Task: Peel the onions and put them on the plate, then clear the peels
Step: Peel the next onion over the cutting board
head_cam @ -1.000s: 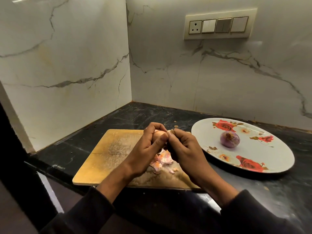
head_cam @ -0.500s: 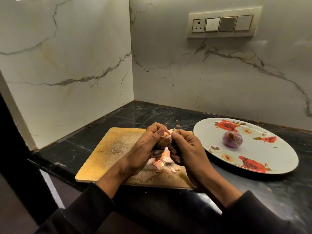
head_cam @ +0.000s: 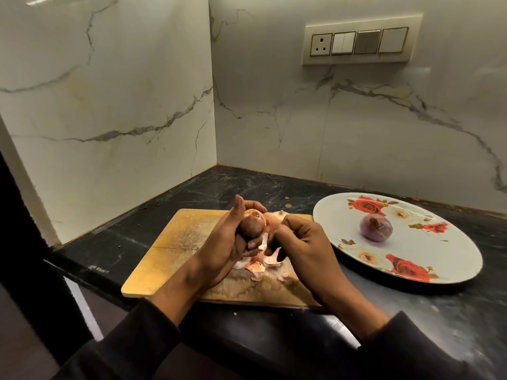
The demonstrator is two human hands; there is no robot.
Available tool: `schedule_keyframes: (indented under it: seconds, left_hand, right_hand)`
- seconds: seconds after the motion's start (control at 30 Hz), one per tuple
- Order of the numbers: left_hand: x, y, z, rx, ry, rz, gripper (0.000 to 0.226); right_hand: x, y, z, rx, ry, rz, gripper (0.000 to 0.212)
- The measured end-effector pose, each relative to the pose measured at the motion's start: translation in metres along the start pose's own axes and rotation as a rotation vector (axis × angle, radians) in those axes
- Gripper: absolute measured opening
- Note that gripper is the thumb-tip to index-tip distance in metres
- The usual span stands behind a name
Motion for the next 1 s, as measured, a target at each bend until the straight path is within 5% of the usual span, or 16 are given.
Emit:
schedule_keyframes:
  seconds: [0.17,0.47,0.57,1.0]
  left_hand:
    - [-0.001,-0.003,0.002,0.026,0.072,0.049,0.024]
    - [-0.001,-0.007,-0.006,0.079,0.318,0.149,0.04]
    - [0.001,-0.007,-0.005,0.072,0.344,0.147,0.043]
    - [0.0,-0.008,-0.003,0.055,0.383,0.179,0.042]
  right_hand:
    - [-0.011,0.0,-0.001,-0.12,-0.339,0.065,0.036]
    - [-0.015,0.003,0.0,-0.035,-0.718,-0.031,0.047]
    - [-0.012,0.0,-0.005,-0.074,-0.846,-0.101,0.026]
    - [-0.014,0.001,0.0,-0.03,-0.668,-0.094,0.01]
Point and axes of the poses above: each hand's wrist, its own y-axis towards the middle knuckle, its own x-axis out of the palm, z = x × y, the point moved 3 cm from there along y, towards the middle knuckle, and after that the axes turned 2 degrees about y, right-handed, at the moved point
